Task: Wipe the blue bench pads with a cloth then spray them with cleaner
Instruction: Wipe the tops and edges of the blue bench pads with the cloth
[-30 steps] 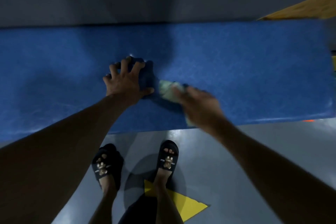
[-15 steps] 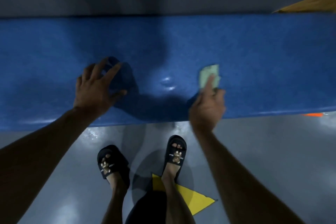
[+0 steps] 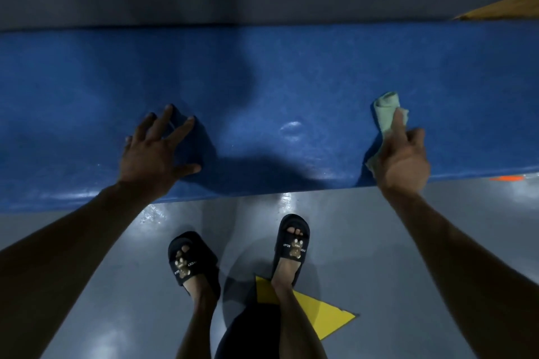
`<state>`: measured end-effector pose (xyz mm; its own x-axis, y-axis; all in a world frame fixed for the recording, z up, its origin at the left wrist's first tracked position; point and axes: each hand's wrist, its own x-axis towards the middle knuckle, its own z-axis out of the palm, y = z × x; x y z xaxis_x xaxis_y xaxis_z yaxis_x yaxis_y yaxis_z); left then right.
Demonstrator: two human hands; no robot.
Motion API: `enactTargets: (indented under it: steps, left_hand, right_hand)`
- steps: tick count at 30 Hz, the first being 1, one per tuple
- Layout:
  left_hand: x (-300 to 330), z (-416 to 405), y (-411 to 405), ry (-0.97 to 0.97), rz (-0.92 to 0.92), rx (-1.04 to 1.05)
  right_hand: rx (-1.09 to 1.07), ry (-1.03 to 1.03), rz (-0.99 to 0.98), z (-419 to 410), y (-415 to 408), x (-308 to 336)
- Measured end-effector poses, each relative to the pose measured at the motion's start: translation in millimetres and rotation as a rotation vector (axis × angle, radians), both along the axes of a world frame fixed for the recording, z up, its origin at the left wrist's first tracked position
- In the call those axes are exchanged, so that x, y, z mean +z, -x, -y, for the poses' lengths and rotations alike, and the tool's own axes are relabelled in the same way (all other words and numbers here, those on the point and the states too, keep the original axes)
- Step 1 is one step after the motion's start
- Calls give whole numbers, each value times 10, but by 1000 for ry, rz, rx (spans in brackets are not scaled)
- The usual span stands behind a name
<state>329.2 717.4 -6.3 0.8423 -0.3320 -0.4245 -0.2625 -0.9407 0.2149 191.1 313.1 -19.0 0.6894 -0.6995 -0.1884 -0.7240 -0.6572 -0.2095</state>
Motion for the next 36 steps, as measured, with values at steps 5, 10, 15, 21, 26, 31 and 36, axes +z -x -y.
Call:
enactTargets:
  steps: [5, 10, 15, 21, 26, 31, 36]
  left_hand:
    - [-7, 15, 4, -19, 8, -5]
    - [13, 31, 6, -23, 3, 0]
    - [35, 29, 6, -11, -16, 3]
    - [39, 47, -3, -37, -17, 6]
    - [21, 31, 7, -43, -3, -11]
    - [39, 20, -12, -54, -13, -31]
    - [21, 19, -4, -78, 19, -42]
  right_hand:
    - [44, -39, 246, -1317, -145, -221]
    - [469, -100, 193, -2350, -188, -102]
    - [900, 62, 70, -1533, -241, -18]
    - [167, 21, -39, -452, -42, 59]
    - [-46, -38, 200, -1732, -243, -141]
    - [516, -171, 159, -2917, -298, -41]
    - [793, 45, 52, -1994, -307, 61]
